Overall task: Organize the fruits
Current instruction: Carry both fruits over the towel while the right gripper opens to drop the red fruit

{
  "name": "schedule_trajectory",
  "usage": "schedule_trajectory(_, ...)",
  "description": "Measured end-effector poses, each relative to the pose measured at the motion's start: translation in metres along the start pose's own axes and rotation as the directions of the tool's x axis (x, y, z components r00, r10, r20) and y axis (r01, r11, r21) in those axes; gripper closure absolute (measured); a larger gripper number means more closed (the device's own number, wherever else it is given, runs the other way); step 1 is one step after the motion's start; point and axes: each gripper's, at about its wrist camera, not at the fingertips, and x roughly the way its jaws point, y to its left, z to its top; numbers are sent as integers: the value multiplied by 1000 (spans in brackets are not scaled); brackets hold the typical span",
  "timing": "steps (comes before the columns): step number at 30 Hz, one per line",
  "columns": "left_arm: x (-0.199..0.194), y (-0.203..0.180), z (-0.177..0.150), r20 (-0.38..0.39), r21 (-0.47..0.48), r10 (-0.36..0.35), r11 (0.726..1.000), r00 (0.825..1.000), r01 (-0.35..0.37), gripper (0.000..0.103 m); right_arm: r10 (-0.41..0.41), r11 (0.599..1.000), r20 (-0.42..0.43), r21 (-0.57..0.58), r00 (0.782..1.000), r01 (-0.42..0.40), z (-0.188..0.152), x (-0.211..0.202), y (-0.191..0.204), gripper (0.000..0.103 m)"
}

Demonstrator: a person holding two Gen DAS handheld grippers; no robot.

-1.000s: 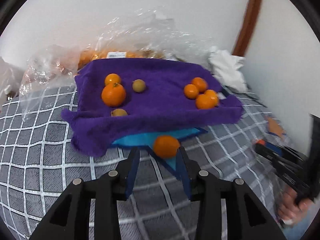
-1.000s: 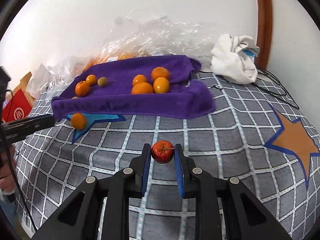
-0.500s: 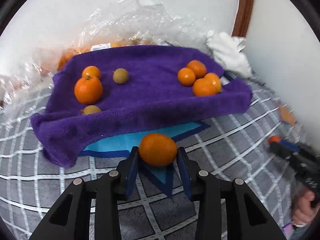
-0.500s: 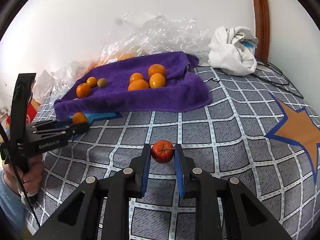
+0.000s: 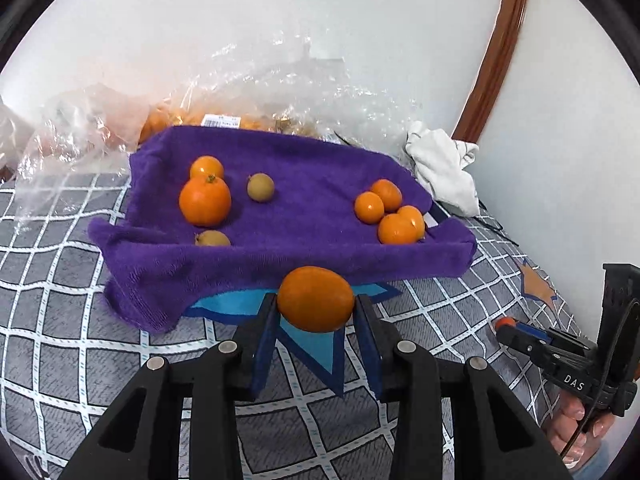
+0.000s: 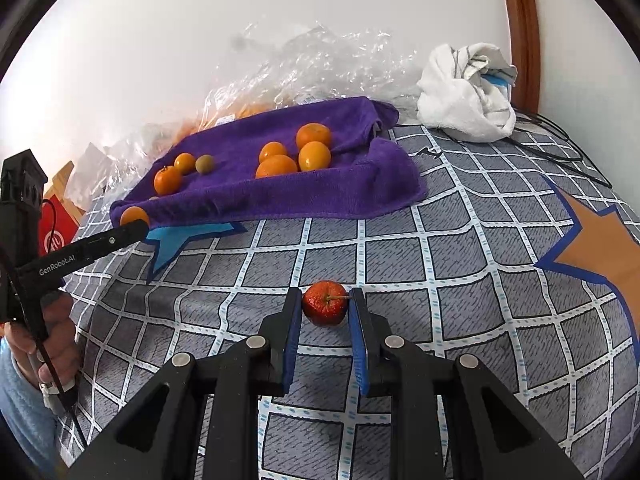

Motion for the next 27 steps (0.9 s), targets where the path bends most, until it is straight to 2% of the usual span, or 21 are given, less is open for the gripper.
schedule_trajectory(2, -3, 2, 2, 13, -8, 3, 1000, 1000, -3, 68, 5, 1000, 8, 5, 1000, -5, 1, -2, -1, 80)
schedule_trajectory(6, -11, 10, 6, 47, -46, 8, 999, 999, -5, 68, -33, 999, 8, -7, 999, 33, 5, -4, 3, 80)
schedule_trajectory(7, -12, 12, 7, 55, -50, 19, 999, 998, -16, 68, -31, 999, 15, -11, 999, 31, 9, -7, 6, 80)
schedule_trajectory(10, -16, 15, 9, 79, -33, 113, 993, 990, -111, 68, -8, 1000, 49, -26, 999, 9, 28, -16, 16, 80)
schedule_trajectory(14, -23, 24, 12, 107, -58, 114, 992, 988, -109, 68, 9, 998, 96, -70, 995, -2, 56, -19, 33, 80)
schedule_trajectory(22, -38, 60, 18, 167, -179, 198, 969, 966, -168, 68, 50, 993, 72, -109, 996, -42, 108, 25, 64, 80)
schedule_trajectory(27, -42, 73, 20, 175, -226, 228, 956, 958, -187, 68, 56, 986, 10, -156, 998, -54, 119, 64, 85, 80)
